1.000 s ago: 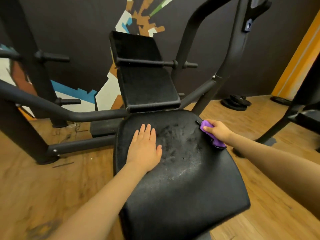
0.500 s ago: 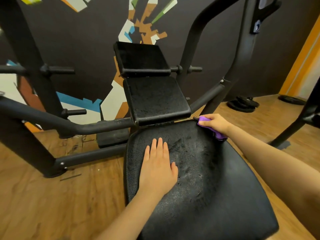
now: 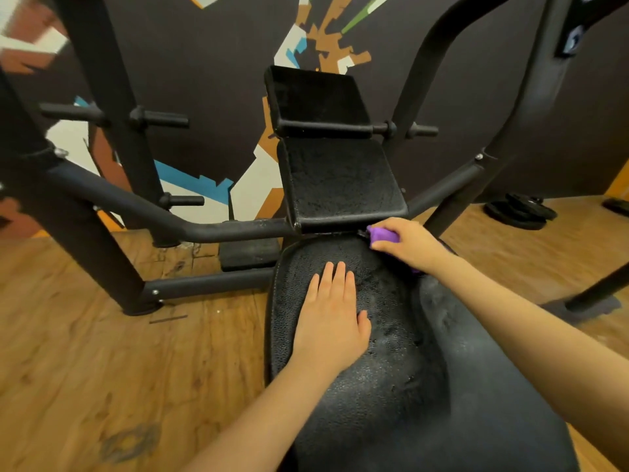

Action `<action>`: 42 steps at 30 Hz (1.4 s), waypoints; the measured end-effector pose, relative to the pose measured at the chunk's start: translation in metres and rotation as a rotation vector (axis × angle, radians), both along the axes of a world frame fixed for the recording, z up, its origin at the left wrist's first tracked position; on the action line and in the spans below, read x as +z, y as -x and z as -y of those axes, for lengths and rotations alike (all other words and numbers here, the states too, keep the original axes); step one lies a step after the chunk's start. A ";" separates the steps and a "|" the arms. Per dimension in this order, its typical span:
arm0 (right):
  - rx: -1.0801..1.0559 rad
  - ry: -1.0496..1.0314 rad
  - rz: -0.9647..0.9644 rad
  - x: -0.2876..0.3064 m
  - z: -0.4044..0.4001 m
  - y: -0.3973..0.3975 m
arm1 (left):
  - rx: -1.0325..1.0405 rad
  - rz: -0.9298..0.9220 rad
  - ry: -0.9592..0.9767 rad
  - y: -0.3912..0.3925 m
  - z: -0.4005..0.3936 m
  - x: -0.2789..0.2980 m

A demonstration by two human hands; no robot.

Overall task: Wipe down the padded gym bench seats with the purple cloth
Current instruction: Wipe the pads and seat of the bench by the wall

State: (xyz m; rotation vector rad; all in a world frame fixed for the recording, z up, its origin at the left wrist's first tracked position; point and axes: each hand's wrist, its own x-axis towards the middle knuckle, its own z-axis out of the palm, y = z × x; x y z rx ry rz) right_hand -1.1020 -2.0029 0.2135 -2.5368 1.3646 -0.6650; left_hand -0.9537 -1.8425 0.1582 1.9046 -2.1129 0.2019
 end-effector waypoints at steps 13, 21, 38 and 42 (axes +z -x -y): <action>0.089 0.000 -0.041 -0.006 -0.012 -0.031 | 0.028 -0.029 -0.009 0.002 -0.001 -0.001; 0.008 -0.014 -0.048 0.004 -0.007 -0.009 | 0.091 -0.122 0.001 -0.001 -0.004 0.001; 0.085 0.032 0.022 -0.012 -0.016 -0.025 | 0.241 -0.222 -0.005 -0.035 -0.029 -0.001; 0.111 0.087 0.005 -0.014 -0.028 -0.053 | 0.282 -0.267 0.006 -0.034 -0.027 -0.002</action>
